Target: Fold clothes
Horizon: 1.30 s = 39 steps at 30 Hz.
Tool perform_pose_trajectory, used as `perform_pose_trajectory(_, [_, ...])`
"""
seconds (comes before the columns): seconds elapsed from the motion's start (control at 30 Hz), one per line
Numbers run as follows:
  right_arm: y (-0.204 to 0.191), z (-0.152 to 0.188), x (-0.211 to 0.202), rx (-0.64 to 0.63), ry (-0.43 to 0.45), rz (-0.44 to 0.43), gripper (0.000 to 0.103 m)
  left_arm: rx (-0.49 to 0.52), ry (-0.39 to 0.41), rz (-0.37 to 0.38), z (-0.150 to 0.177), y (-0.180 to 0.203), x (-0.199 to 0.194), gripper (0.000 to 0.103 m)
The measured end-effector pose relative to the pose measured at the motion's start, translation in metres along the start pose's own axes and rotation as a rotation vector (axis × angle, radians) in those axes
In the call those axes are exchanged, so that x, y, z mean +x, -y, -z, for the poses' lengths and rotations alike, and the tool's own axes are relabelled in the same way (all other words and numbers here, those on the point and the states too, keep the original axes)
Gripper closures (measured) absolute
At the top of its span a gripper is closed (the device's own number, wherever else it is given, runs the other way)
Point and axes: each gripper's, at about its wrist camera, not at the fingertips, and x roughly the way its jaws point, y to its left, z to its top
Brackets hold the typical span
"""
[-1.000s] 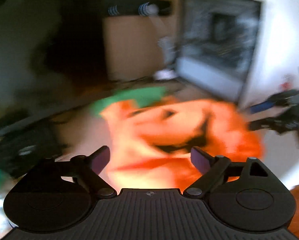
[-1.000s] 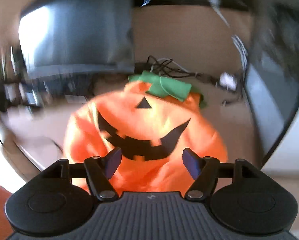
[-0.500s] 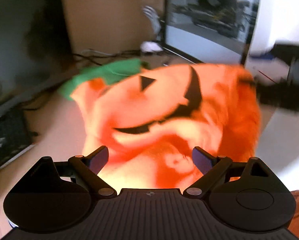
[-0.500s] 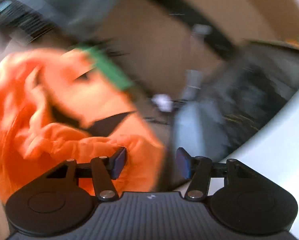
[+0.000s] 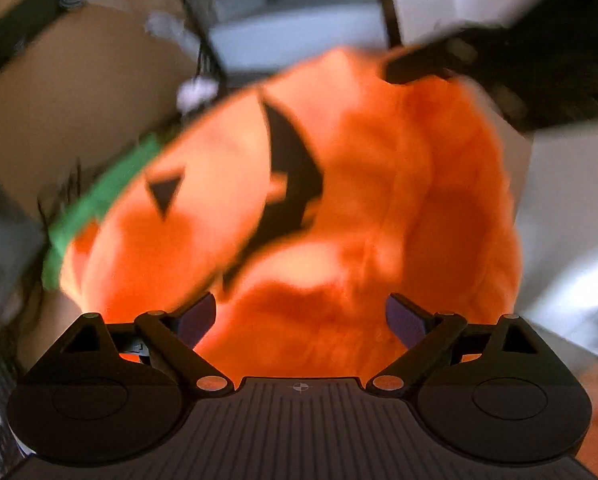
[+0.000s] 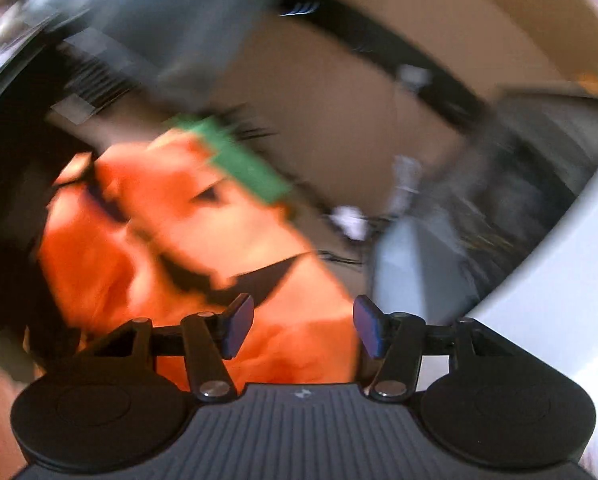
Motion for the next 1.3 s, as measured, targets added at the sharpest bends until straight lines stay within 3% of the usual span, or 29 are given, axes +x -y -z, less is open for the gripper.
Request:
perform_pose_trajectory(0.17, [-0.047,0.011,0.039,-0.155,-0.058,-0.175,0.048,-0.123,-0.116,-0.111,0.051,-0.046,-0.016,0.007])
perform_pose_trajectory(0.3, [-0.081,-0.009,0.066,-0.289,-0.013,-0.212,0.048,-0.284,-0.19,-0.185,0.093,-0.087,-0.042,0.006])
perform_pose_trajectory(0.4, [-0.079,-0.048,0.068,-0.259,0.142,-0.127,0.063,-0.403,-0.14,-0.193,0.104,-0.107,-0.073,0.006])
perform_pose_trajectory(0.5, [-0.045,-0.08,0.039,-0.089,0.283,-0.142,0.063,-0.472,-0.015,-0.141,0.096,-0.115,-0.101,0.006])
perform_pose_trajectory(0.57, [-0.026,-0.094,0.023,-0.006,0.348,-0.155,0.054,-0.486,0.059,-0.089,0.088,-0.115,-0.112,0.004])
perform_pose_trajectory(0.63, [-0.026,-0.079,0.018,-0.052,0.295,-0.176,0.047,-0.483,0.075,-0.032,0.079,-0.111,-0.103,0.004])
perform_pose_trajectory(0.83, [-0.062,-0.017,0.05,-0.171,-0.046,-0.199,0.046,-0.315,-0.042,0.018,0.059,-0.065,-0.031,0.004])
perform_pose_trajectory(0.93, [-0.071,0.0,0.056,-0.254,-0.095,-0.056,0.047,-0.169,-0.104,-0.077,0.063,-0.057,-0.011,0.004])
perform_pose_trajectory(1.0, [-0.057,0.002,0.049,-0.229,-0.093,0.047,0.047,-0.11,-0.101,-0.178,0.07,-0.07,-0.018,0.003])
perform_pose_trajectory(1.07, [-0.036,0.0,0.034,-0.167,-0.077,0.13,0.047,-0.144,-0.052,-0.252,0.073,-0.094,-0.044,0.003])
perform_pose_trajectory(1.17, [-0.029,-0.005,0.002,-0.099,-0.04,0.154,0.038,-0.25,0.048,-0.265,0.081,-0.12,-0.094,0.002])
perform_pose_trajectory(1.23, [-0.039,0.001,-0.011,-0.077,-0.052,0.104,0.033,-0.304,0.064,-0.207,0.093,-0.126,-0.112,0.002])
perform_pose_trajectory(1.3, [-0.055,0.009,-0.009,-0.049,-0.1,-0.004,0.031,-0.328,0.018,-0.106,0.112,-0.122,-0.112,0.003])
